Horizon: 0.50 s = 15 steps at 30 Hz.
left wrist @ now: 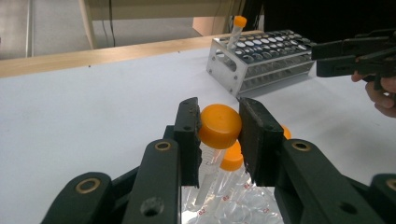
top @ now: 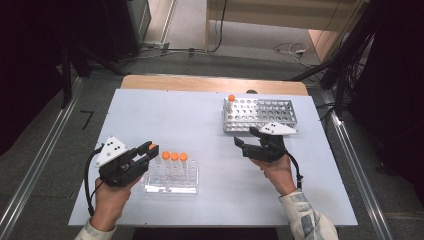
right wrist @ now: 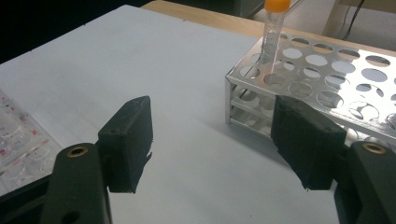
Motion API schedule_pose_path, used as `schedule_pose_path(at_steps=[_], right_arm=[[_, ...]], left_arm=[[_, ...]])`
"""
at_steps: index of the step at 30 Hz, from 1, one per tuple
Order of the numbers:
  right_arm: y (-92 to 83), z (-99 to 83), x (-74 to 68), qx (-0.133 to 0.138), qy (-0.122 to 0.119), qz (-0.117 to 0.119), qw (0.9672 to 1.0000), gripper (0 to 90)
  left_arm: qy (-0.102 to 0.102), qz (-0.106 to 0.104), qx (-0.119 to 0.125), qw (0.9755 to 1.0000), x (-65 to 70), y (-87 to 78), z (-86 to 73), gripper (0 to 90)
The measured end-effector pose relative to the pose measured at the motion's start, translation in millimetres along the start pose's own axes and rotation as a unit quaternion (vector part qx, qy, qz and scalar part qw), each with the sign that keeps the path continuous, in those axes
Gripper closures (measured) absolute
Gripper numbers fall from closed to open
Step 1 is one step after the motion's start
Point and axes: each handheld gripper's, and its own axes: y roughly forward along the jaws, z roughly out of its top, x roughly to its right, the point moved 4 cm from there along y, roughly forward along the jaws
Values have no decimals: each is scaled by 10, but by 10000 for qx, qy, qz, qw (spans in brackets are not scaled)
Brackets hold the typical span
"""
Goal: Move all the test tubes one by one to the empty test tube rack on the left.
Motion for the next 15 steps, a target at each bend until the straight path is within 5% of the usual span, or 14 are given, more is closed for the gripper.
schedule_pose_path(at_steps=[15], right_arm=[[11, -22, 1, -45, 3, -13, 10000, 283]], left_arm=[[-103, -16, 20, 9999, -8, 25, -75, 582]])
